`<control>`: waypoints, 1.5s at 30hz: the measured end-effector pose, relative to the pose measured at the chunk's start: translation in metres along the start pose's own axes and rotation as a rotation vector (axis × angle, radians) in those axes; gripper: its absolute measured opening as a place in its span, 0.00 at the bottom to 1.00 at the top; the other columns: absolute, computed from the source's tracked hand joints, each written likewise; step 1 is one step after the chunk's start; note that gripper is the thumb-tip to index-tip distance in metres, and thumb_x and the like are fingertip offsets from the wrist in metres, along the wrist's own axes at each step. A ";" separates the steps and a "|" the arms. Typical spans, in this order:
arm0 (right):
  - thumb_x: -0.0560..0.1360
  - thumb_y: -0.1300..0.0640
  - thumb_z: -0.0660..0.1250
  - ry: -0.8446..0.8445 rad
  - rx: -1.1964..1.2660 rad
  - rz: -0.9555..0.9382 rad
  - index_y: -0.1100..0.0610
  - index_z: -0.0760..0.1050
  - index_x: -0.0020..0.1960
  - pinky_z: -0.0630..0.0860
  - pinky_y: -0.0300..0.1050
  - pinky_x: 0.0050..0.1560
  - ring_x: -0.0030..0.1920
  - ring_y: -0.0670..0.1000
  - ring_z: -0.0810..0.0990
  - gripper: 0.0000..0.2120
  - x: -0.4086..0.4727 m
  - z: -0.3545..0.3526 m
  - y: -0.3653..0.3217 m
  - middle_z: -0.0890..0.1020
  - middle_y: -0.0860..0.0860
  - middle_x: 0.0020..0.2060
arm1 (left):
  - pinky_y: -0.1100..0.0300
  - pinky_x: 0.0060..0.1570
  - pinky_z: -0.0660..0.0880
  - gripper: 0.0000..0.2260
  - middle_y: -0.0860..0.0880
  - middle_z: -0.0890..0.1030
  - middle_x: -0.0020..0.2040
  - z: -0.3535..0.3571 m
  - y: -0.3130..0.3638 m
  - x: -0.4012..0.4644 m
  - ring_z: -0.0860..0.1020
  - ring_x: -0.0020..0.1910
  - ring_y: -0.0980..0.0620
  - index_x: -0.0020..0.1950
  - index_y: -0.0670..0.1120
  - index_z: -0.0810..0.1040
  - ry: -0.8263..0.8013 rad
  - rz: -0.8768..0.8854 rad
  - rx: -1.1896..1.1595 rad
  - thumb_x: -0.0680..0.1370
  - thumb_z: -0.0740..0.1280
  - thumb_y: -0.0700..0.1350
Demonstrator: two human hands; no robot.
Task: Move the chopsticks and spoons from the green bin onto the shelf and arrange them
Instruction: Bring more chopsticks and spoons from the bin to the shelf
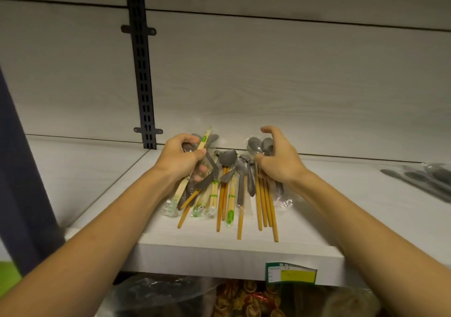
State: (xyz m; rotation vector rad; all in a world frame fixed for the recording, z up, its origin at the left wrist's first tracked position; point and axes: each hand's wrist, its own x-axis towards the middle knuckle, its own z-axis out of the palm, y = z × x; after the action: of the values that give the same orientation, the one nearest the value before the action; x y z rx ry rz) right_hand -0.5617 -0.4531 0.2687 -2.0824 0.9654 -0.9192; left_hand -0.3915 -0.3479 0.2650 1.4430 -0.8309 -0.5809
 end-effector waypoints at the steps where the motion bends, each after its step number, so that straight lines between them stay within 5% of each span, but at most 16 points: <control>1: 0.76 0.60 0.68 -0.012 -0.060 -0.020 0.52 0.60 0.72 0.77 0.43 0.40 0.43 0.51 0.79 0.29 0.000 0.002 -0.001 0.77 0.53 0.50 | 0.62 0.19 0.70 0.13 0.43 0.76 0.39 0.000 0.001 -0.001 0.75 0.22 0.50 0.60 0.41 0.71 -0.005 -0.007 0.018 0.77 0.66 0.33; 5: 0.69 0.46 0.76 -0.160 -0.186 0.006 0.53 0.58 0.73 0.70 0.42 0.50 0.54 0.52 0.73 0.41 0.000 0.010 -0.006 0.74 0.53 0.60 | 0.63 0.22 0.71 0.18 0.42 0.77 0.40 -0.001 0.000 0.001 0.73 0.21 0.52 0.59 0.44 0.71 -0.015 0.023 0.106 0.73 0.72 0.34; 7: 0.67 0.47 0.78 -0.186 -0.252 0.023 0.54 0.57 0.74 0.70 0.42 0.51 0.58 0.53 0.73 0.44 0.001 0.011 -0.008 0.73 0.55 0.64 | 0.62 0.38 0.74 0.18 0.46 0.77 0.47 -0.002 -0.002 0.007 0.77 0.36 0.52 0.59 0.47 0.74 0.029 0.090 0.238 0.71 0.75 0.40; 10: 0.67 0.52 0.77 -0.196 -0.321 0.080 0.56 0.58 0.73 0.72 0.43 0.49 0.55 0.53 0.73 0.42 0.005 0.008 -0.010 0.73 0.56 0.64 | 0.64 0.49 0.69 0.16 0.51 0.77 0.53 0.000 -0.007 0.012 0.75 0.51 0.54 0.59 0.48 0.78 0.013 0.153 0.337 0.73 0.74 0.46; 15: 0.69 0.54 0.74 -0.204 -0.383 0.088 0.57 0.64 0.68 0.76 0.48 0.54 0.53 0.53 0.73 0.32 0.006 0.012 -0.012 0.74 0.55 0.60 | 0.57 0.58 0.74 0.06 0.53 0.82 0.49 0.001 -0.012 0.018 0.79 0.52 0.51 0.50 0.52 0.81 -0.002 0.115 0.356 0.79 0.64 0.47; 21: 0.71 0.57 0.70 -0.073 -0.139 0.125 0.56 0.63 0.67 0.79 0.49 0.51 0.53 0.54 0.77 0.27 0.011 0.002 -0.007 0.73 0.53 0.57 | 0.59 0.51 0.74 0.15 0.49 0.79 0.55 -0.004 -0.012 0.019 0.78 0.52 0.49 0.60 0.49 0.76 0.121 0.196 0.442 0.75 0.65 0.36; 25: 0.73 0.60 0.69 0.058 -0.021 0.124 0.56 0.63 0.65 0.77 0.43 0.41 0.52 0.55 0.78 0.24 0.012 -0.006 -0.007 0.73 0.54 0.57 | 0.54 0.36 0.78 0.16 0.46 0.78 0.54 -0.004 -0.011 0.020 0.81 0.36 0.46 0.63 0.50 0.71 0.137 0.210 0.358 0.79 0.57 0.35; 28: 0.73 0.59 0.70 0.022 -0.096 0.082 0.55 0.63 0.66 0.78 0.46 0.46 0.52 0.55 0.78 0.25 0.011 -0.003 -0.006 0.72 0.53 0.54 | 0.58 0.51 0.72 0.15 0.52 0.74 0.59 -0.004 -0.012 0.020 0.76 0.52 0.50 0.67 0.49 0.69 0.162 0.257 0.418 0.81 0.60 0.39; 31: 0.72 0.59 0.72 -0.051 -0.215 0.031 0.54 0.64 0.65 0.73 0.40 0.40 0.49 0.53 0.76 0.26 0.008 0.004 -0.003 0.73 0.52 0.53 | 0.53 0.54 0.74 0.10 0.48 0.77 0.57 -0.003 -0.014 0.021 0.76 0.56 0.46 0.60 0.49 0.74 0.156 0.217 0.411 0.79 0.64 0.41; 35: 0.70 0.56 0.74 -0.142 -0.349 0.009 0.54 0.64 0.67 0.73 0.44 0.45 0.50 0.53 0.75 0.31 0.007 0.006 -0.003 0.73 0.51 0.54 | 0.57 0.44 0.73 0.03 0.53 0.78 0.42 0.000 -0.010 0.017 0.75 0.44 0.51 0.45 0.46 0.81 0.089 0.168 0.499 0.76 0.68 0.43; 39: 0.71 0.56 0.73 -0.215 -0.409 -0.004 0.53 0.63 0.68 0.73 0.45 0.46 0.50 0.53 0.75 0.30 0.007 0.001 -0.007 0.74 0.53 0.56 | 0.61 0.43 0.69 0.08 0.53 0.79 0.47 0.002 -0.009 0.014 0.74 0.49 0.54 0.43 0.49 0.83 -0.041 0.134 0.593 0.71 0.75 0.52; 45: 0.68 0.55 0.74 -0.279 -0.485 0.037 0.52 0.61 0.70 0.76 0.47 0.47 0.50 0.54 0.76 0.35 0.005 -0.002 -0.008 0.75 0.53 0.54 | 0.61 0.42 0.71 0.05 0.48 0.81 0.49 -0.001 -0.008 0.016 0.77 0.44 0.50 0.44 0.51 0.83 0.038 0.149 0.672 0.70 0.74 0.45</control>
State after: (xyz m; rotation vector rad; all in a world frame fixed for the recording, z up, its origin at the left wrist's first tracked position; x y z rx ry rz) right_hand -0.5583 -0.4541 0.2776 -2.4965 1.1510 -0.3767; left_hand -0.3798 -0.3598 0.2591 1.9644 -1.1561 -0.1538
